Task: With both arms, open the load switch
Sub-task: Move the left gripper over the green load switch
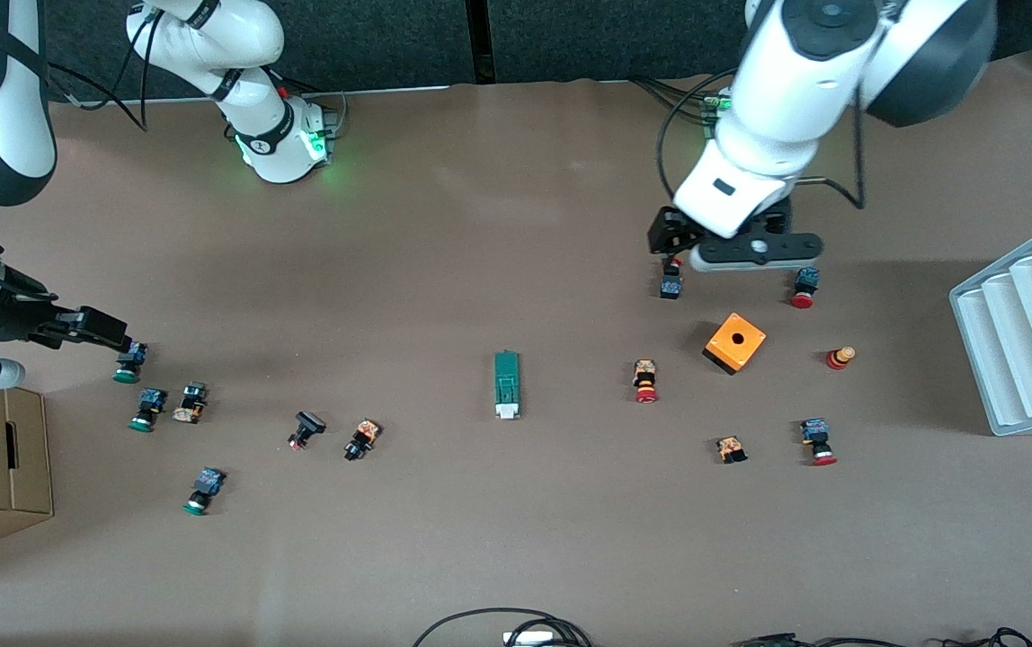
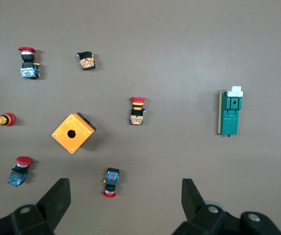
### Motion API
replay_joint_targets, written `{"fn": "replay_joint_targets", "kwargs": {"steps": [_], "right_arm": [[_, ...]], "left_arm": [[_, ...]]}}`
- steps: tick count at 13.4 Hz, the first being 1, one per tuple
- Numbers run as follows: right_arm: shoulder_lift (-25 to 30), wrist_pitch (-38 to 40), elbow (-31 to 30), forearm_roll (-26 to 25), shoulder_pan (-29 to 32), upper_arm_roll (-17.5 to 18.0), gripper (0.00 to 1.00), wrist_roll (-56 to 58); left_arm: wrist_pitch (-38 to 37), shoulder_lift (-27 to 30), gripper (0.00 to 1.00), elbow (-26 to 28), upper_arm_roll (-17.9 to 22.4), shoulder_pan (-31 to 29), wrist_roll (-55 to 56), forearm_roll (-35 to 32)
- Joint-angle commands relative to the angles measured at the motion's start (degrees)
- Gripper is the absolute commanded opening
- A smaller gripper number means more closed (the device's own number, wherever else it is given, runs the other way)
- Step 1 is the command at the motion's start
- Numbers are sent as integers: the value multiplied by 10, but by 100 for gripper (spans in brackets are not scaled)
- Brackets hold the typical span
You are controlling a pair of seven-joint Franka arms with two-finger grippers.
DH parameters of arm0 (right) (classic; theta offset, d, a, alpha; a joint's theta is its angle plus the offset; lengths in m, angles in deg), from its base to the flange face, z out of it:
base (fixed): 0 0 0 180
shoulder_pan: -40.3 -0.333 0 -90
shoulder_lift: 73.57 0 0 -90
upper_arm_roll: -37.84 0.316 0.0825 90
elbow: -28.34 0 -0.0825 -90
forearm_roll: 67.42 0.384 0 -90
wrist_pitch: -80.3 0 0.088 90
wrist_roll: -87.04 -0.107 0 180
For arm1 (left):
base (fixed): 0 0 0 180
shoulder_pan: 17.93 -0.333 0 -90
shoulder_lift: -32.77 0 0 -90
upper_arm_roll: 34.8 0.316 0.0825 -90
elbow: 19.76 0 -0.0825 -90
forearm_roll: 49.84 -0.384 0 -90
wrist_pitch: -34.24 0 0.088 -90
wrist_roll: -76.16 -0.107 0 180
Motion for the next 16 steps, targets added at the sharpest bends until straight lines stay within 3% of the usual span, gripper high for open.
{"fn": "replay_joint_targets", "kwargs": {"steps": [1,3,8,16], "right_arm": [[-6,4,11,-8,1,1,100,-2],[-6,3,11,-8,1,1,100,-2],[-6,3,11,-8,1,1,100,-2],[-6,3,11,-8,1,1,100,-2]], "left_arm": [[18,-26,100,-15,-46,0,65,-50],[52,-41,100,-13,-72,0,117,-71],[104,-99,100,-12,-146,0,254,-196],[127,-171,100,-11,-212,1,392,-350]]}}
